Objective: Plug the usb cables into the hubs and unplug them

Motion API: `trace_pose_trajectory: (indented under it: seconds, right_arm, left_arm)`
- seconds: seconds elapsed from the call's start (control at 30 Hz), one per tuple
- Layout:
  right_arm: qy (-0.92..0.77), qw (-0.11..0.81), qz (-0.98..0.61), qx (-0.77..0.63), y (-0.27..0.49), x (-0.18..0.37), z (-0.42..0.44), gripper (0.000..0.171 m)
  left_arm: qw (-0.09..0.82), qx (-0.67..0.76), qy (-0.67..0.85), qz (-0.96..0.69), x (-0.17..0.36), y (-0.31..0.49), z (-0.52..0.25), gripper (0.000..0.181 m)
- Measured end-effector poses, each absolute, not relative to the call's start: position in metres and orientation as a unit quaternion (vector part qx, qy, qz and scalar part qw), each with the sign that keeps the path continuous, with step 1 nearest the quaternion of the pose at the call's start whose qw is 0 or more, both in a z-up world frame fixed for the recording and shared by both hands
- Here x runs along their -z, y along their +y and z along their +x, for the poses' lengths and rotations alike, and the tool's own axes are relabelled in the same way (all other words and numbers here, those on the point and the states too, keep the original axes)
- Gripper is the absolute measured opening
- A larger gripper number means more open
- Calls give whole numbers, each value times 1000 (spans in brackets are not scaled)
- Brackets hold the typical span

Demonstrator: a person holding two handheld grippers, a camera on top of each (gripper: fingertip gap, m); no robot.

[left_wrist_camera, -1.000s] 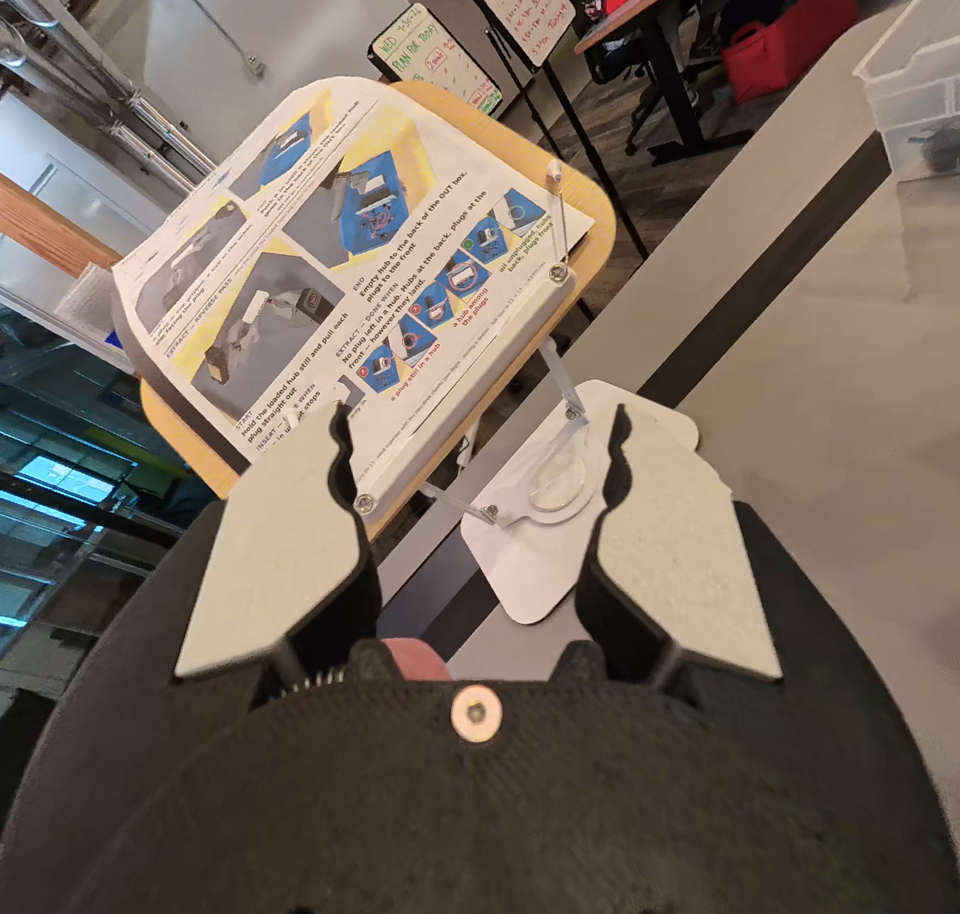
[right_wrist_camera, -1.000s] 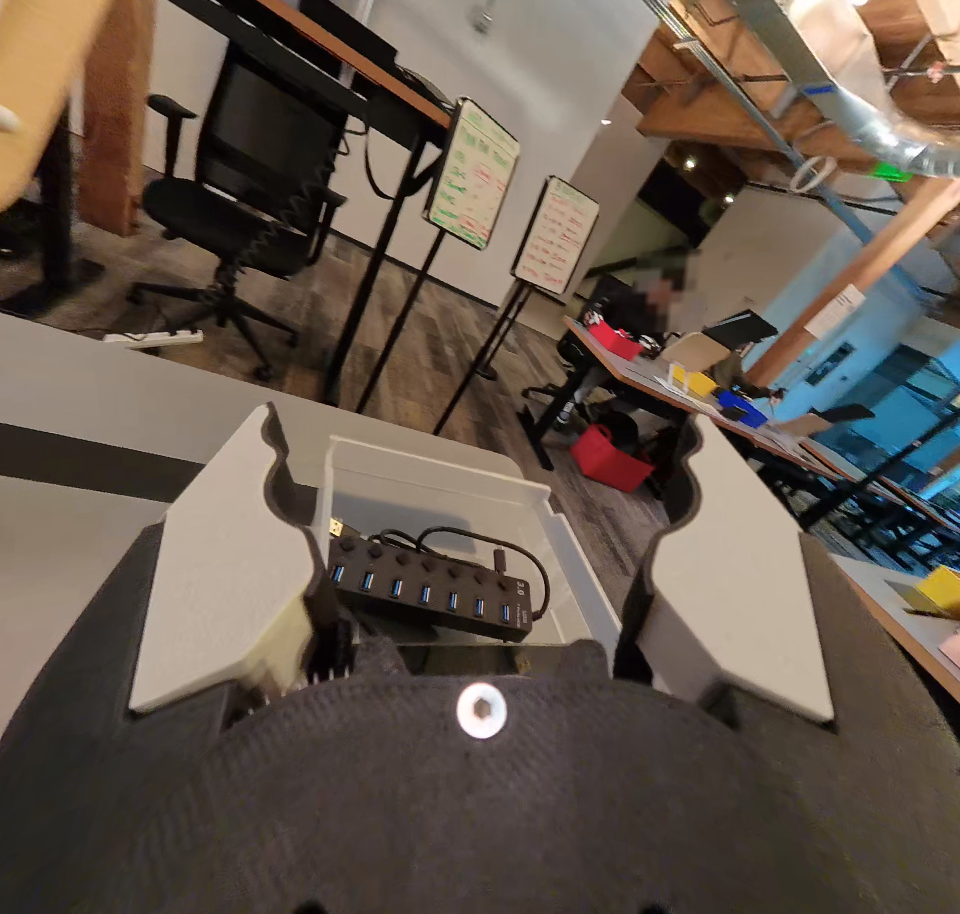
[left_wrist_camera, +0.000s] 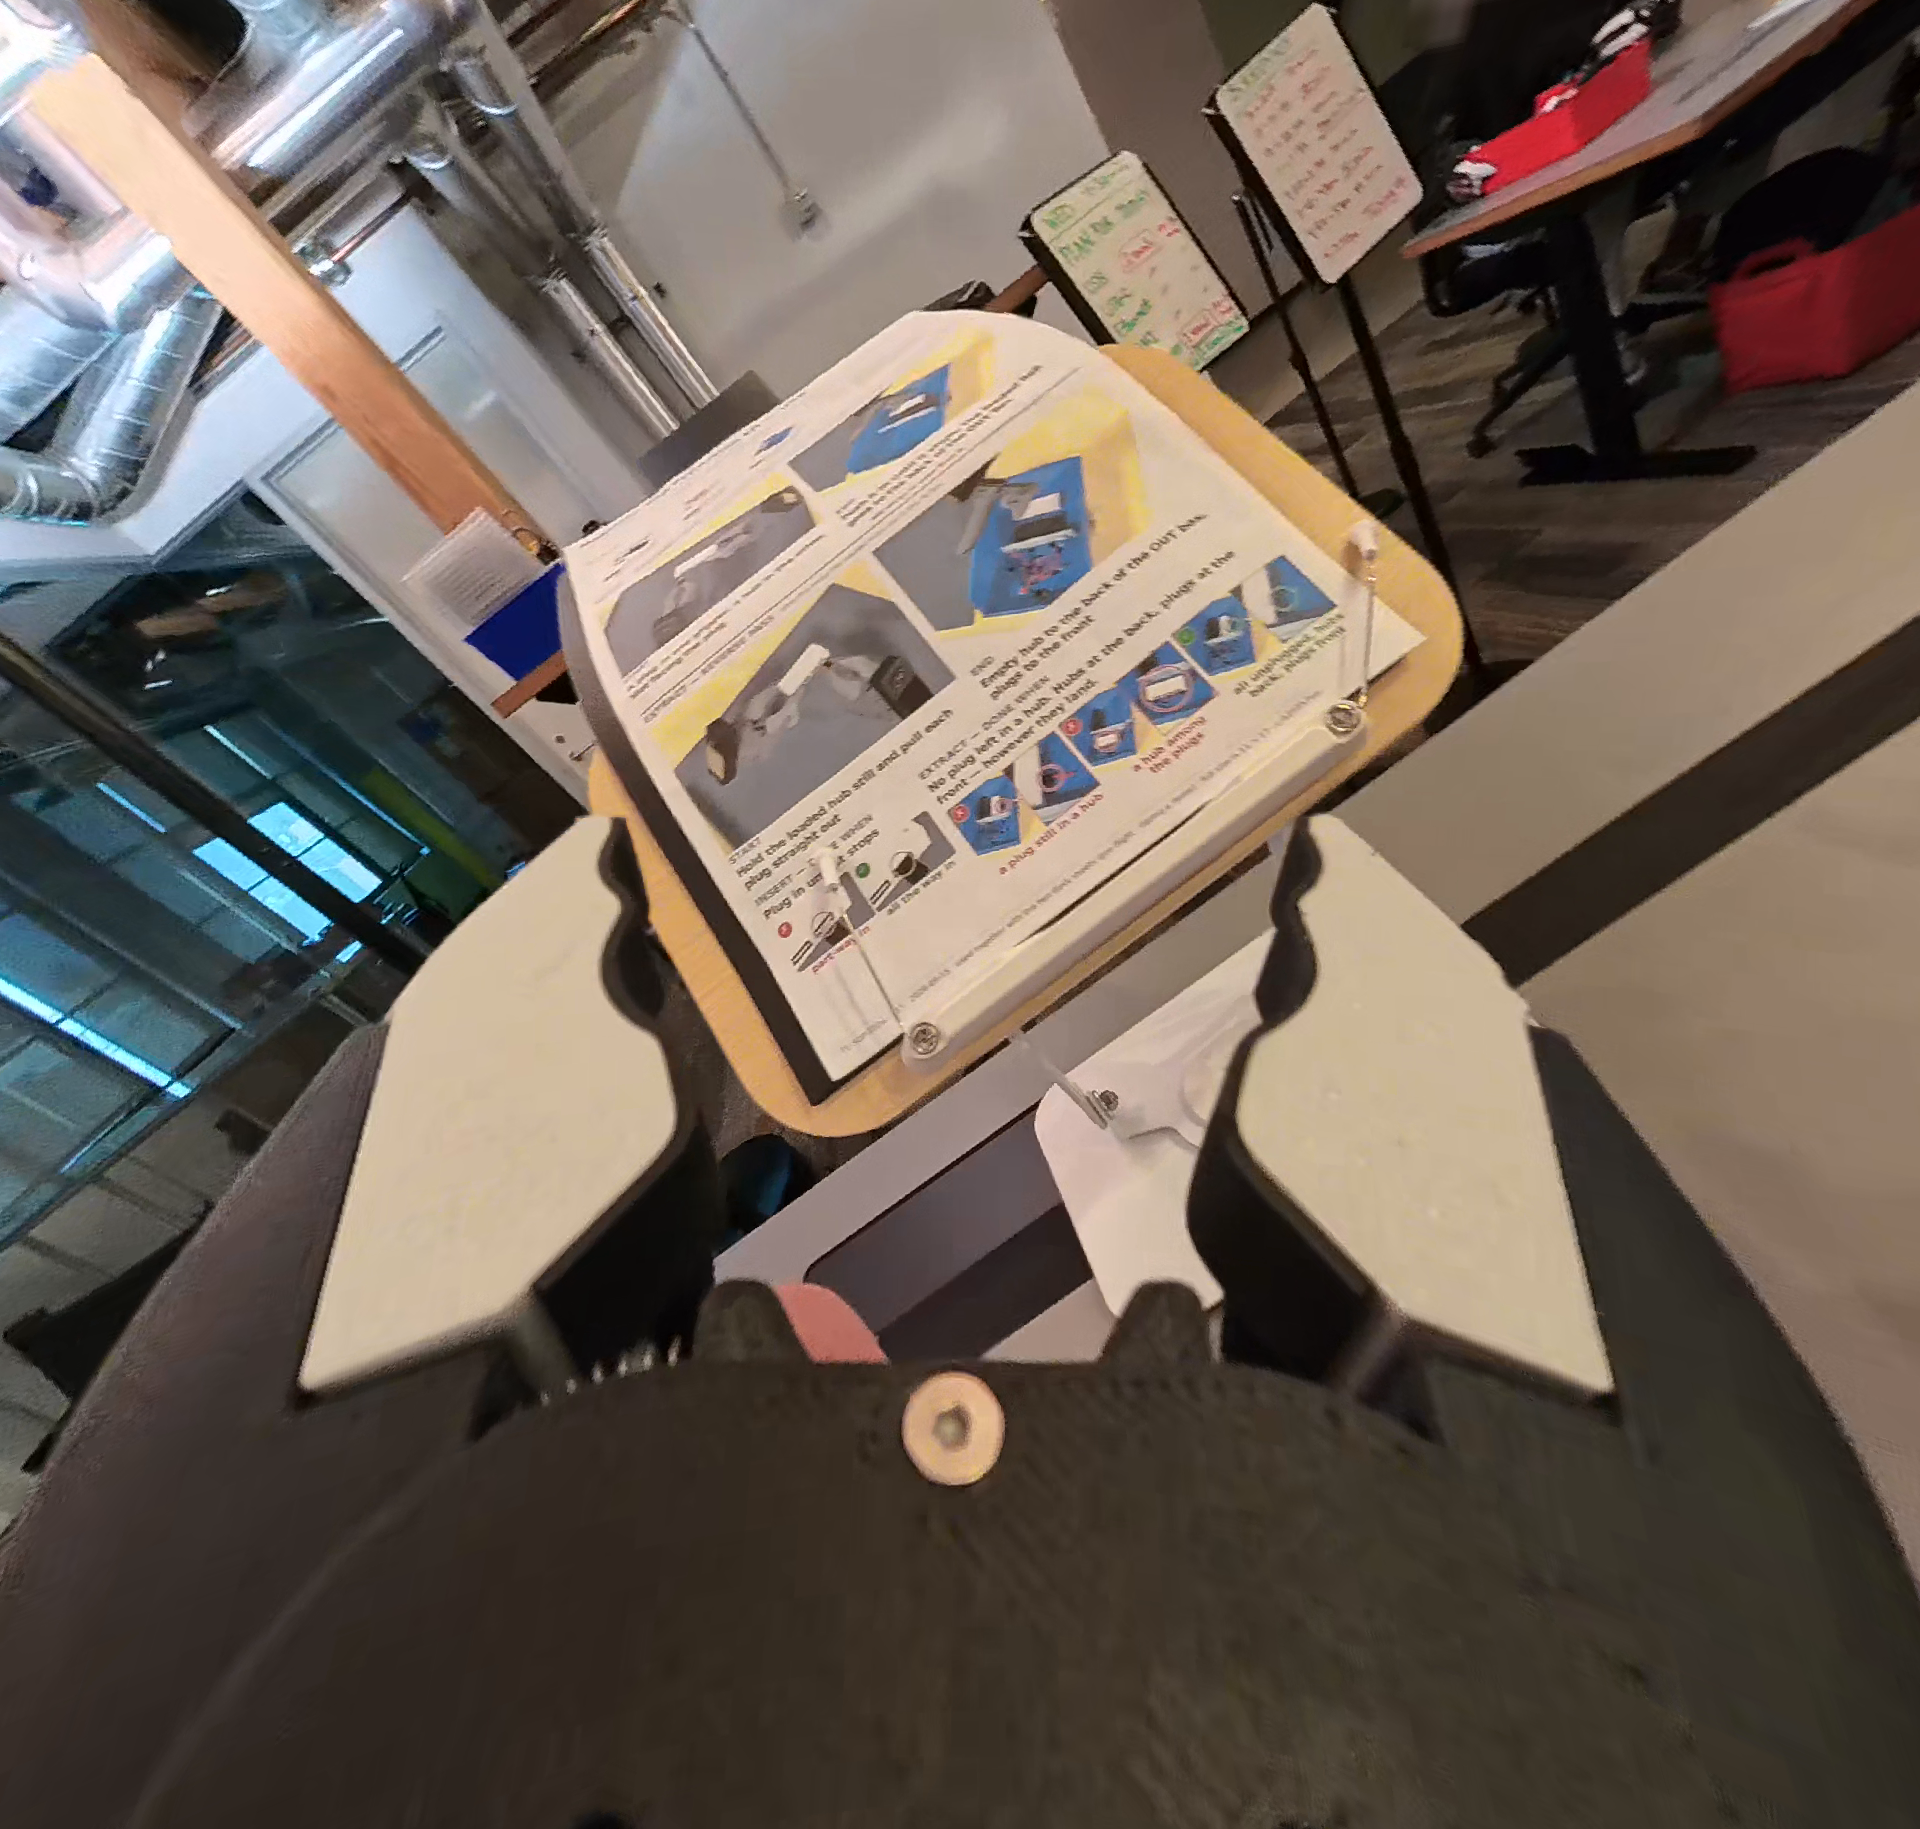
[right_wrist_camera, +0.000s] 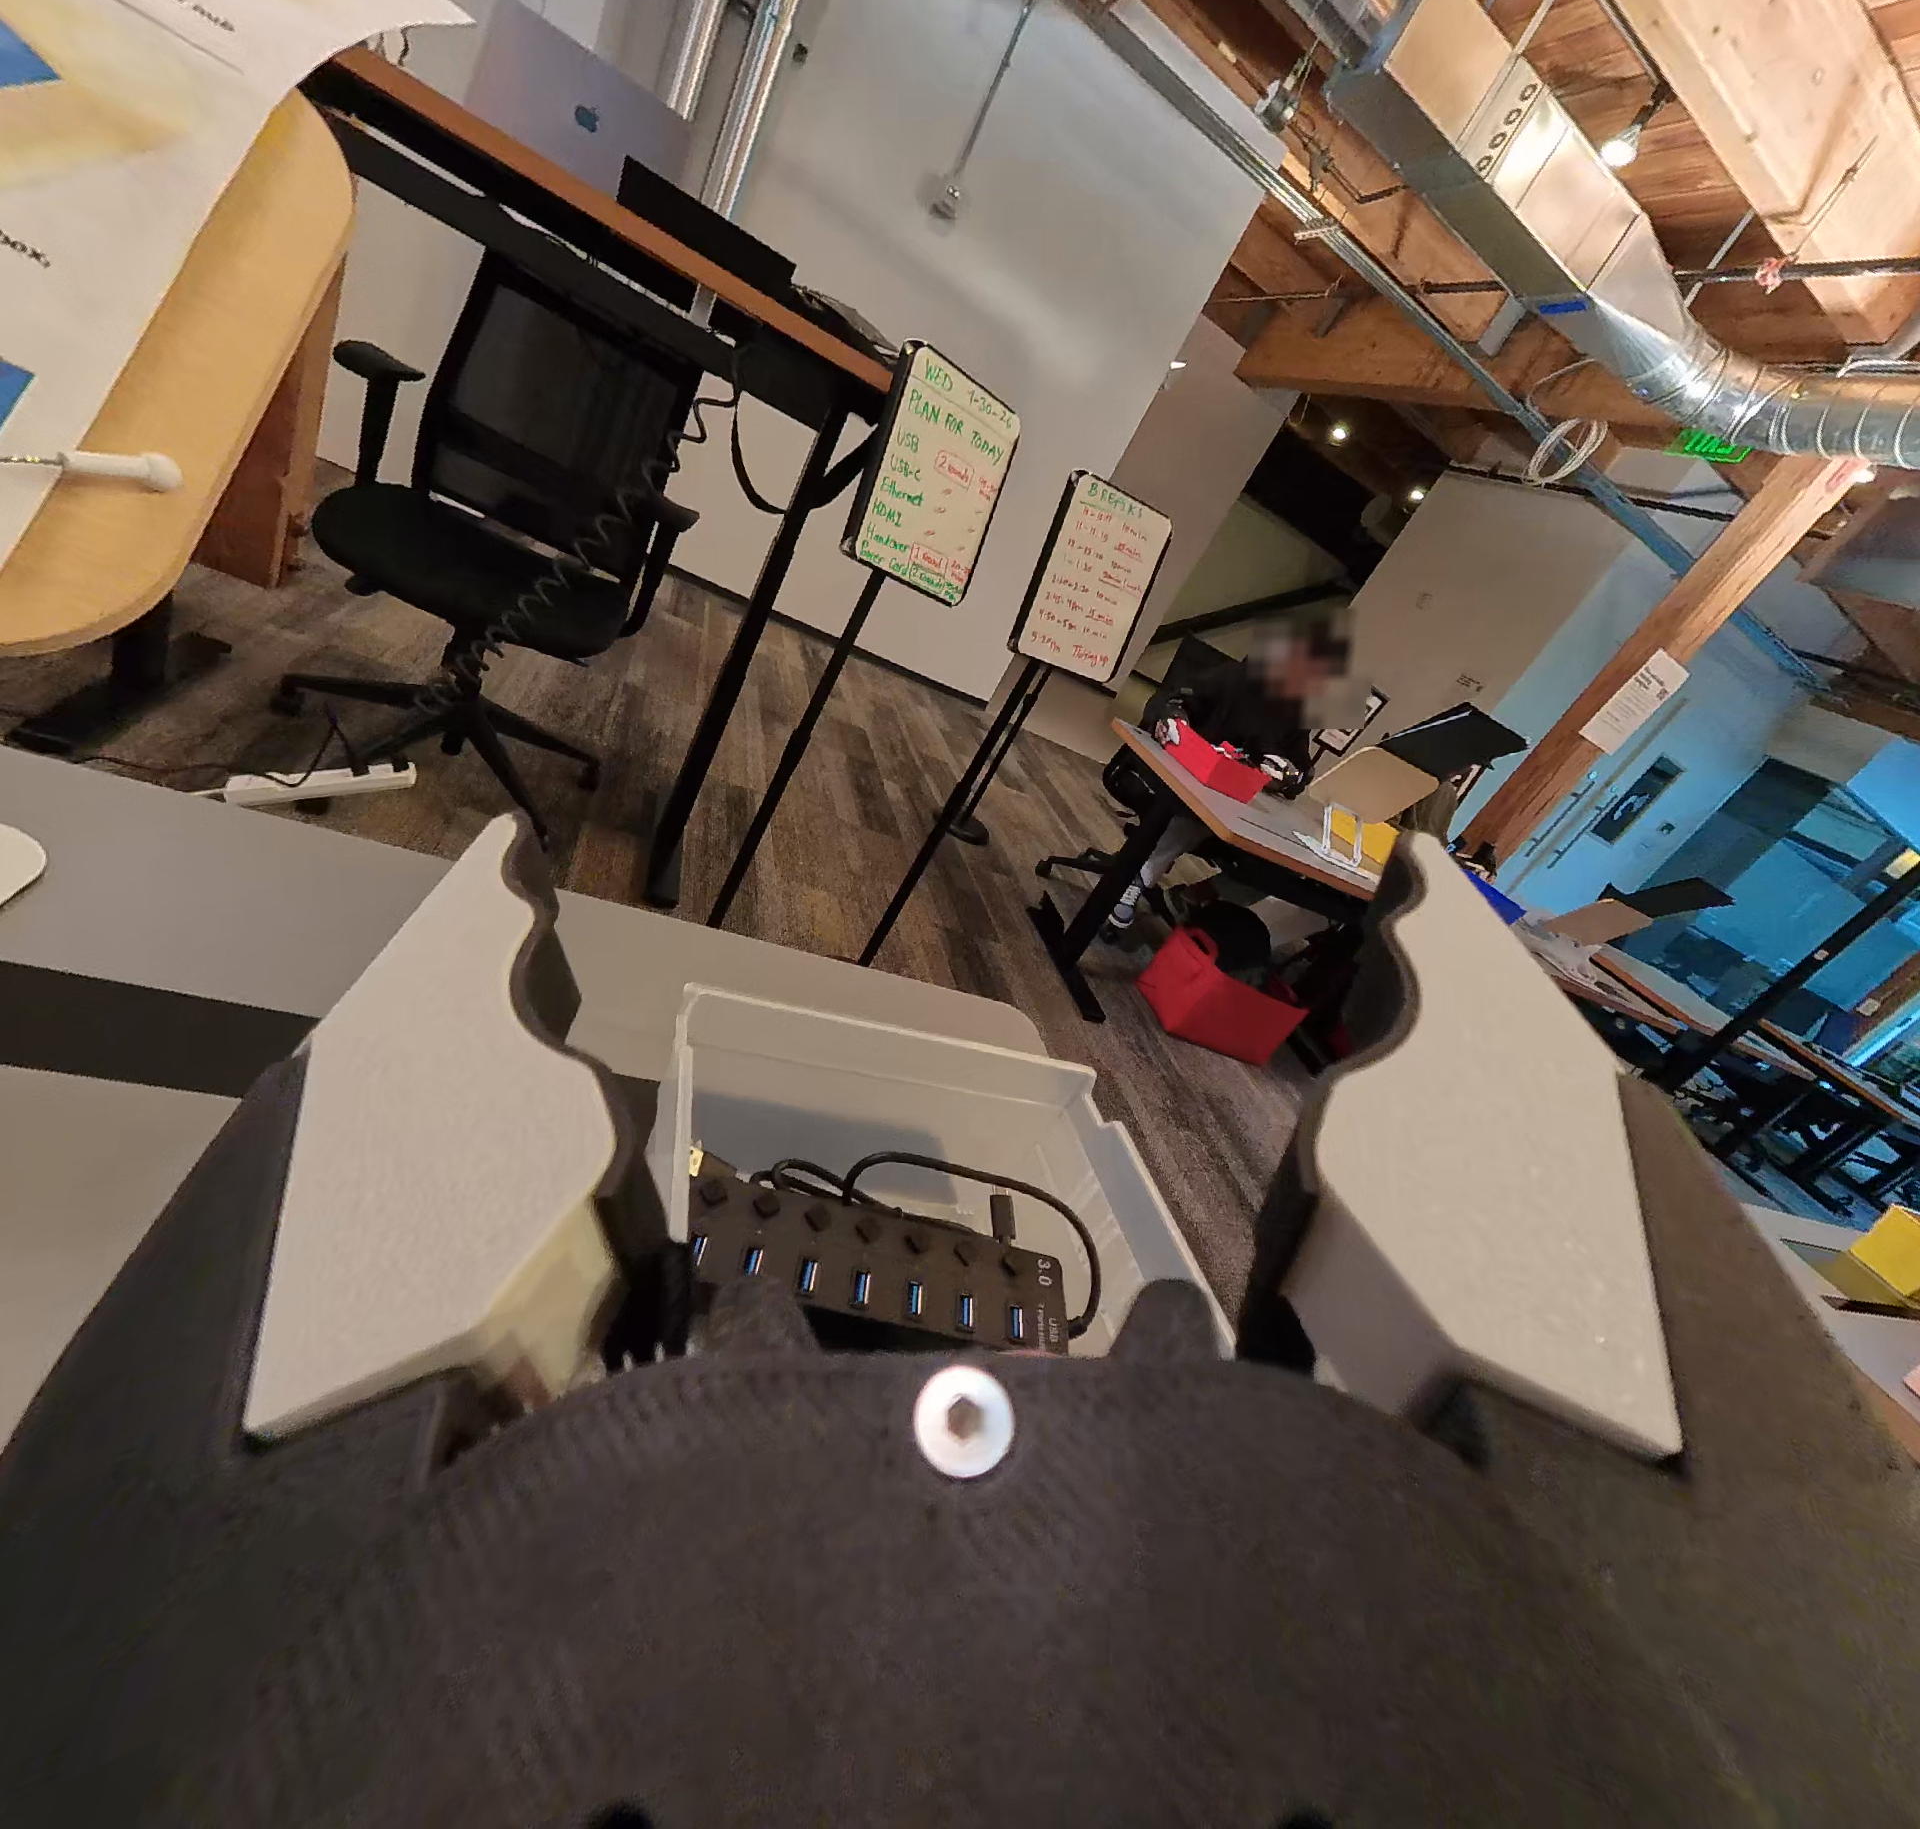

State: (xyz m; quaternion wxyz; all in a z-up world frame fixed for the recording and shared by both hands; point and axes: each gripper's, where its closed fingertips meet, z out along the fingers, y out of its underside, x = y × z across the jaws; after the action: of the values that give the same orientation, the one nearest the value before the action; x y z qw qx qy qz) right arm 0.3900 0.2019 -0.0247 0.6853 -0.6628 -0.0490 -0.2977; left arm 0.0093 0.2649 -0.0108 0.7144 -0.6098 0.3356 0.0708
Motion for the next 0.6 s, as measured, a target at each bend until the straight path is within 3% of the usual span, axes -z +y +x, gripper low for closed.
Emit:
trace_pose_trajectory:
  seconds: [0.6]
  right_arm:
    - [-22, 704, -647, 290, 181, -24, 410, 153]
  left_arm:
    - [706, -180, 293, -619, -1, 269, -100, 112]
